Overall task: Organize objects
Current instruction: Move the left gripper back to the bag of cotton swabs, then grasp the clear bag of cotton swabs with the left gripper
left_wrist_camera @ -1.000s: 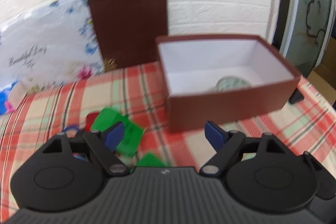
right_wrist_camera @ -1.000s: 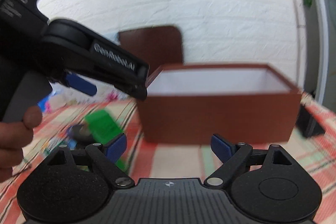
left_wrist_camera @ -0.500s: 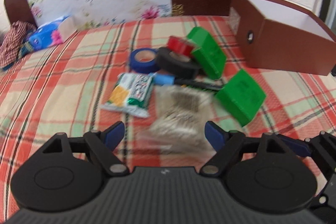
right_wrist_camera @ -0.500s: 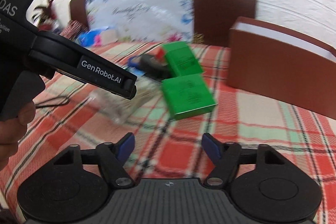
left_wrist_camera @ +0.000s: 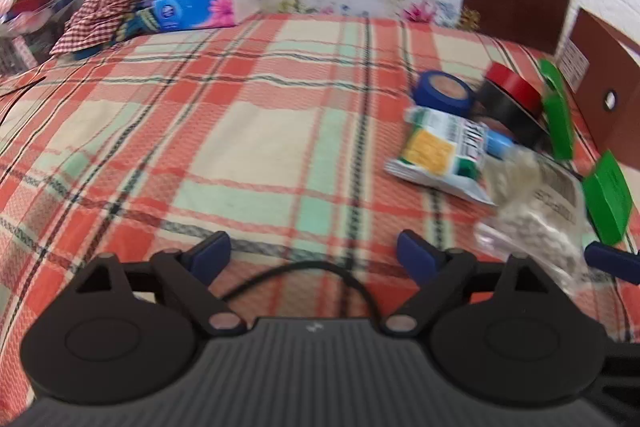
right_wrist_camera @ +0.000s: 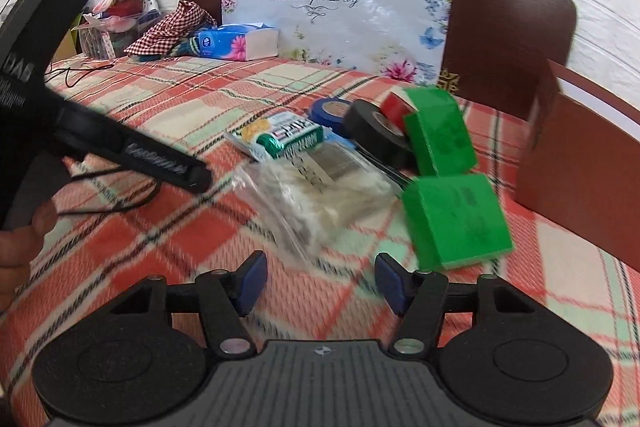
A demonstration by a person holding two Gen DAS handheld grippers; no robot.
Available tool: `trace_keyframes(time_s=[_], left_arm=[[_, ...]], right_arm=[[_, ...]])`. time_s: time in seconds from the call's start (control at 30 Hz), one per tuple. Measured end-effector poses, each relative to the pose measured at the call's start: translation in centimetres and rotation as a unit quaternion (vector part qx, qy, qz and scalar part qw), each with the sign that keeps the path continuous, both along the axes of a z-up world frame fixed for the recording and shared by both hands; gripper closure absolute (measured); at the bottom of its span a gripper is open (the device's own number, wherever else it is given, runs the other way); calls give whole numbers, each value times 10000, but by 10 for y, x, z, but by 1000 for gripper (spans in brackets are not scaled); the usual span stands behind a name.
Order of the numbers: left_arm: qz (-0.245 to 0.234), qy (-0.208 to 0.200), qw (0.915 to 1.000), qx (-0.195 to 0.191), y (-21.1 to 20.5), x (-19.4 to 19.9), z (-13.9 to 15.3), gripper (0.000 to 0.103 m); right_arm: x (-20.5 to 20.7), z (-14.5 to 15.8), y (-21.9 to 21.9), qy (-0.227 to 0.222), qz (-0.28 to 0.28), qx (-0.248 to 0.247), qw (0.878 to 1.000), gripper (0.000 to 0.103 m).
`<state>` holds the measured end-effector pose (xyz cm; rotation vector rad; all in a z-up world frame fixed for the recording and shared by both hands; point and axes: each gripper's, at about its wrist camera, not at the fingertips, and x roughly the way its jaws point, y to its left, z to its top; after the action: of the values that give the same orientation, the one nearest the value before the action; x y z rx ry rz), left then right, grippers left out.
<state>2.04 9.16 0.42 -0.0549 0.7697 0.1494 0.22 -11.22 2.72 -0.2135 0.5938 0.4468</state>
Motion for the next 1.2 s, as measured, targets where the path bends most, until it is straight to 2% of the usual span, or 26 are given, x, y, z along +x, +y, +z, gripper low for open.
trace_keyframes(time_s=[0.1,0.17,0.33,0.4,0.47,0.53,0.87,1.0,1.07,1.13,1.2], left_arm=[[2,-297,9995,122,12,-4,-9,0],[1,-484,9988,-15,17,-7,-12,0],[-9,-560,9984,-21,17,-6,-12,0],[-7,-579,9983,-46,17,-6,-12,0],[-6,-584,9983,-44,17,-7,-13,0],[-7,-583,9983,-40,17,-7,-13,0],[-68,-538,9985,26,14,-9,-12,0],[-96,-497,9987,52,13,-9,-12,0],[-112,-455,9989,49,12,-8,-11,0],[-144,-365,9992,-28,12,-6,-8,0],[-237,-275,9989,-308,11,-7,-2,0]], right_arm=[[11,-1,6,-85,-8,-14,10000,40],[19,-1,7,-69,-70,30,9999,30],[39,-2,9,92,-154,249,9995,28],[41,-4,10,135,-43,328,9994,41],[38,-3,12,77,67,318,9994,73],[31,-2,15,14,211,219,9995,92],[-24,0,0,-186,464,-206,9985,93],[-55,-1,-16,-375,576,-580,9960,92],[-64,-1,-27,-414,527,-578,9961,91],[-69,-1,-39,-402,413,-477,9972,84],[-69,1,-49,-325,312,-271,9986,68]])
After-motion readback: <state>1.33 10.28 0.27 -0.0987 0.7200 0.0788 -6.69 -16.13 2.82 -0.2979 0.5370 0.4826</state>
